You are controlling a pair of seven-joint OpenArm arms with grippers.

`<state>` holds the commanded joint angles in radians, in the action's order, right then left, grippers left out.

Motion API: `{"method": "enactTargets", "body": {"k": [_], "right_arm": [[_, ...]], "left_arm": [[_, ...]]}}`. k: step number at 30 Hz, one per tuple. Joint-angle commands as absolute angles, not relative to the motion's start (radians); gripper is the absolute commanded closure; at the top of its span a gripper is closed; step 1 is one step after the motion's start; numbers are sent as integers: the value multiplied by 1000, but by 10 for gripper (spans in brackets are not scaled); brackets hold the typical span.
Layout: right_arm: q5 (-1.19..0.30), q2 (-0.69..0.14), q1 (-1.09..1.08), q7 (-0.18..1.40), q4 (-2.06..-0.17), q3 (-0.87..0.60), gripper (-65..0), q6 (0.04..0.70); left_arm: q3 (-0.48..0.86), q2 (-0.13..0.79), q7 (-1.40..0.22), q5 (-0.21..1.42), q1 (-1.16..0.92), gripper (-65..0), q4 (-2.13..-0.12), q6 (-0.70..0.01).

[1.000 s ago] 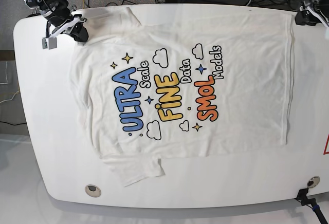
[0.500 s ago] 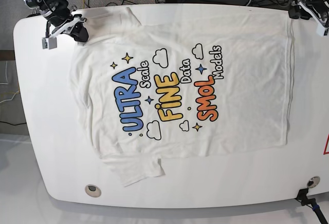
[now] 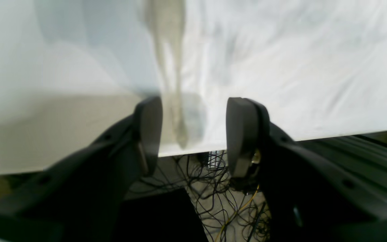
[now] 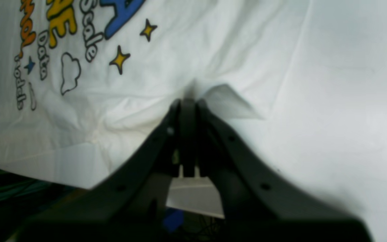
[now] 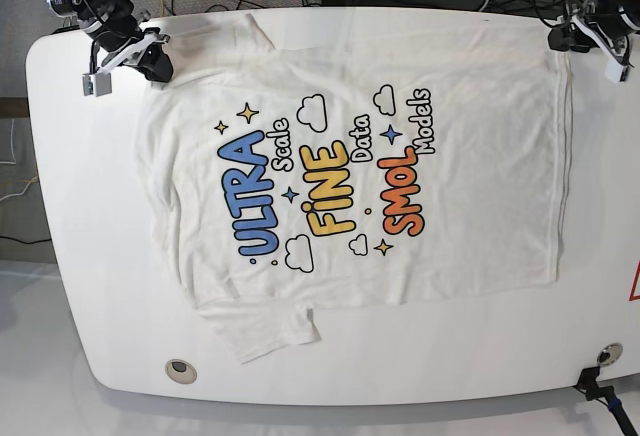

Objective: Fold the T-shirt properly
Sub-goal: 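Release and regrasp the shoulder edge with the left gripper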

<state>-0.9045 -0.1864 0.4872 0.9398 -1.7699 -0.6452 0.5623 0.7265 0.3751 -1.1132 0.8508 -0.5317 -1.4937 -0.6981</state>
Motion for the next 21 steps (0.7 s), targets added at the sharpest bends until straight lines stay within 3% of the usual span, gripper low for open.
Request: {"method": "enactTargets", "body": {"k": [17,21], "right_arm": [[-905,-186,487,940,-1770,-645,-1,562],[-905,-185,487,940,-1770,-645,-1,562]], "left_arm": [[674,375,-1113,855,-510,-280,-1498,-698],[674,375,-1115,855,-495,-160,-1498,-698]]}}
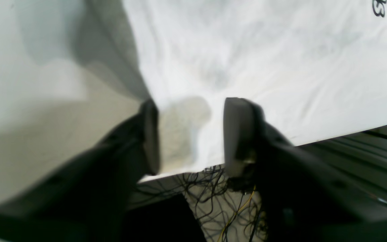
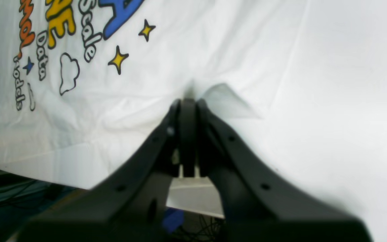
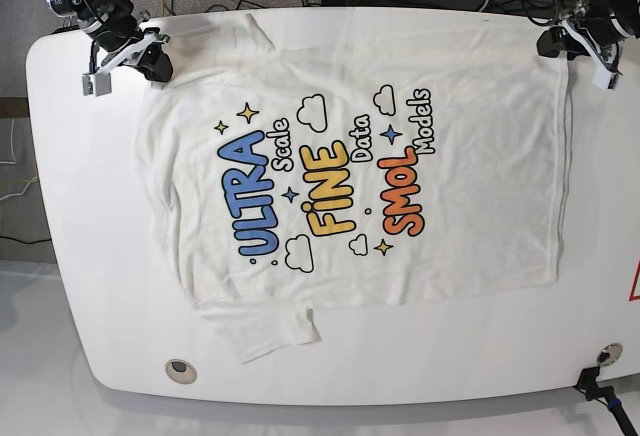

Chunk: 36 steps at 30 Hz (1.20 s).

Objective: Fold the T-shirt properly
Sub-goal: 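Release and regrasp the shoulder edge with the left gripper, then lift the shoulder edge with both grippers and fold it over the print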

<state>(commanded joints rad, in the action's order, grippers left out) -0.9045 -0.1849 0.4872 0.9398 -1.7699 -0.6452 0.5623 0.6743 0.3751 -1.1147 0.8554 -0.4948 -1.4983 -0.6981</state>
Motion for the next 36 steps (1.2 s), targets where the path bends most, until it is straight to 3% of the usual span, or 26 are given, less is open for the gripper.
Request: {"method": "enactTargets", "body": {"k": [6,25,36], "right_arm": [[-905,-185,487,940,-1770,-645,-1,562],[-908,-185,483,940,-1776,-645,-1,559],[-906,-185,377,978,-1771,-645,-1,559]], "left_arm": [[674,375,-1115,855,-486,0,-1498,-698],[674,377,-1113,849,-349,0,-1561,-698],[676,383,-1113,848,-237,0,-1623,-698]]}}
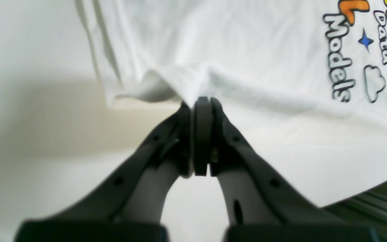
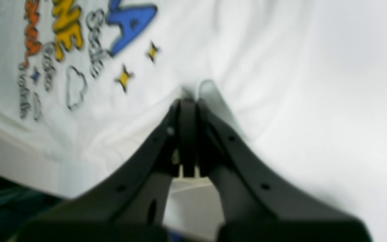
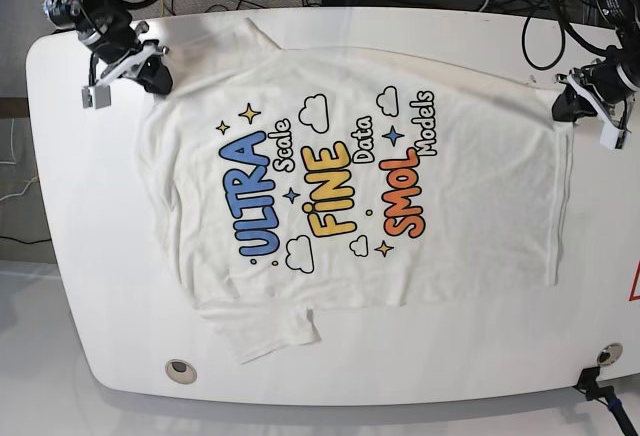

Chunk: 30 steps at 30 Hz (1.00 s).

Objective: Fold the T-shirt properly
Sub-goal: 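Lift the shoulder edge with both grippers and fold it over the print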

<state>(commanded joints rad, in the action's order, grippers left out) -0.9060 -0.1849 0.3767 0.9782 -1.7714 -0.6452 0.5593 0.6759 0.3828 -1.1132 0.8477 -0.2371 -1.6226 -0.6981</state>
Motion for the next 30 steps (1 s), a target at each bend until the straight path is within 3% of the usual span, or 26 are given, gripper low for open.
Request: {"method": "enactTargets", "body": {"k": [15,22,30], "right_arm": [[-903,-193,194,1006,-1722,-647,-1,556],[-903,-216,81,1006,-1575,-645,-1,556],[-903,-216,-30,1006,-1520,-645,-1,556]], "left_arm": [[677,378,-1113,848,-44,0,-1529,-698],[674,378,-1112,848,70,0,-1383,-628],[561,381,-998,848,133,0,-1276,-625]]}}
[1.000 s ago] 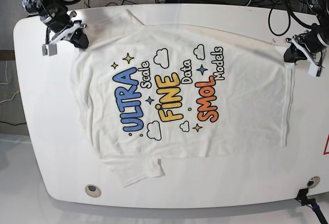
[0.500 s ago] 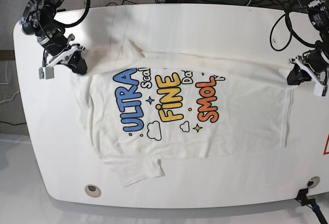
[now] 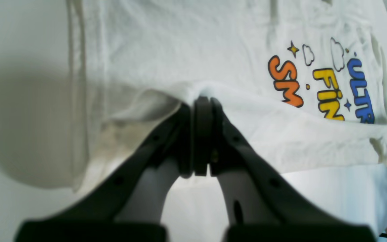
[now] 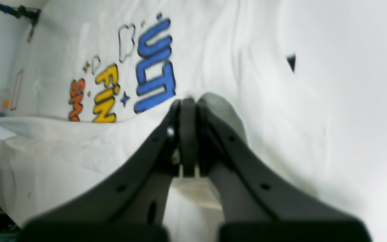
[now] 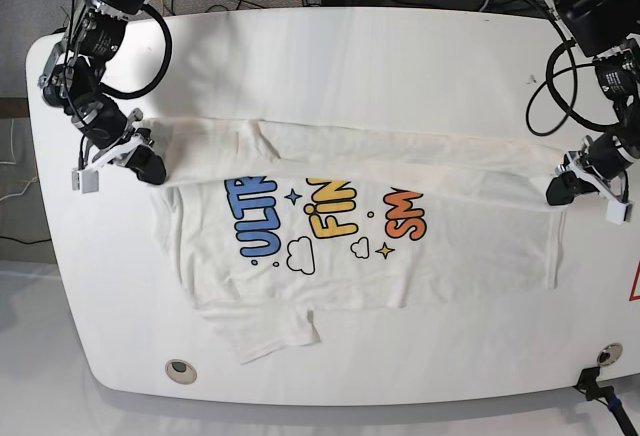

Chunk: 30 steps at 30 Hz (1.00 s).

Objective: Fold the T-shirt properly
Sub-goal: 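Lift the shoulder edge with both grippers and fold it over the print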

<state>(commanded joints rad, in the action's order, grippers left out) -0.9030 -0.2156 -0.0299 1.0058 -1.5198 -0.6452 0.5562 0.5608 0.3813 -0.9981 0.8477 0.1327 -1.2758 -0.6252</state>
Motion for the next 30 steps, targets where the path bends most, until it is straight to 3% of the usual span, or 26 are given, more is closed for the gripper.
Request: {"method": "enactTargets", "body": {"k": [6,14,25,30], "right_arm": [[-903,-216,-97,1006,-1429,-644,-1,556],[-895,-216,-176,1003,-1372,-644,-3,556],[-691,-206,-186,1001,-1371,-645,-8,556],[-601,-206,-196,1001,-1371,-645,-9,556]], "left_arm": [[450,381,-903,848,159,0,-1270,-625],[435,381,-842,753,209,0,-1198,-615],[447,384,-842,604,183,0,-1182,-615],[529,384,-842,512,156,0,-1184,-615]]}}
